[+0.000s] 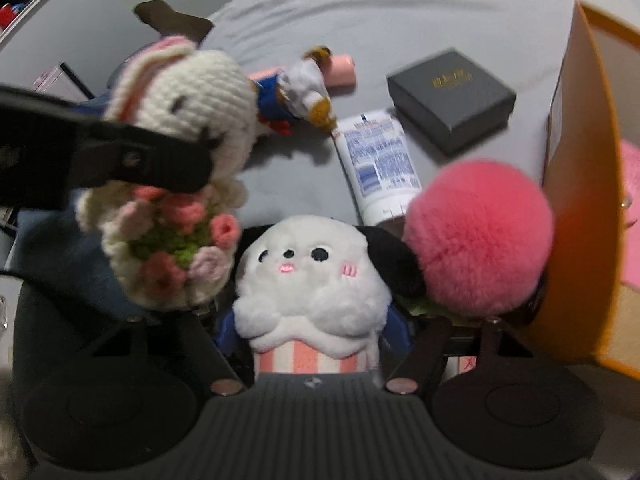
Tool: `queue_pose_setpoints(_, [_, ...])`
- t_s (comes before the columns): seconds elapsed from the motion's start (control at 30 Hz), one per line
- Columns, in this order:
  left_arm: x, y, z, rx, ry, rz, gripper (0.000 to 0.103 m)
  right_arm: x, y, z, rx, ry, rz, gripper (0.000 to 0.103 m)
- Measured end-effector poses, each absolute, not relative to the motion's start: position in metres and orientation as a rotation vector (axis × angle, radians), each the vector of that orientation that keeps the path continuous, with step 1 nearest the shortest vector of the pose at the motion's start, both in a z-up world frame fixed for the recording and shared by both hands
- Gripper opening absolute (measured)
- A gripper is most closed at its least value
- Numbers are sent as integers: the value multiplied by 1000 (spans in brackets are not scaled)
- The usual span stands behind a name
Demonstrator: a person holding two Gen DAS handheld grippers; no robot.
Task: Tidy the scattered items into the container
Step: 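Lift and carry the bunny and dog plush over the shoebox with both tools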
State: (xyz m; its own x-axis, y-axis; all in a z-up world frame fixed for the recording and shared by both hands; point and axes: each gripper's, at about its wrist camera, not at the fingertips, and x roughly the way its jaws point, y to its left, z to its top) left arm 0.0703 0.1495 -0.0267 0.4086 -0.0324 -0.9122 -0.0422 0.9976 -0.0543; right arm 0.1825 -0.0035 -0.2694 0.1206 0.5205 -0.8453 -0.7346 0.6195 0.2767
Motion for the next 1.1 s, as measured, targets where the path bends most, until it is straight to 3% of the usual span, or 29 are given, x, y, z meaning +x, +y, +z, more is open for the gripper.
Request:
queue_pose_setpoints(0.73, [52, 132, 88, -170, 815, -135, 40, 151, -73, -144, -254, 655, 879, 71])
queue_pose_setpoints(1.1, [89, 83, 98, -180, 730, -270, 40, 191, -144, -122, -138, 612, 689, 71])
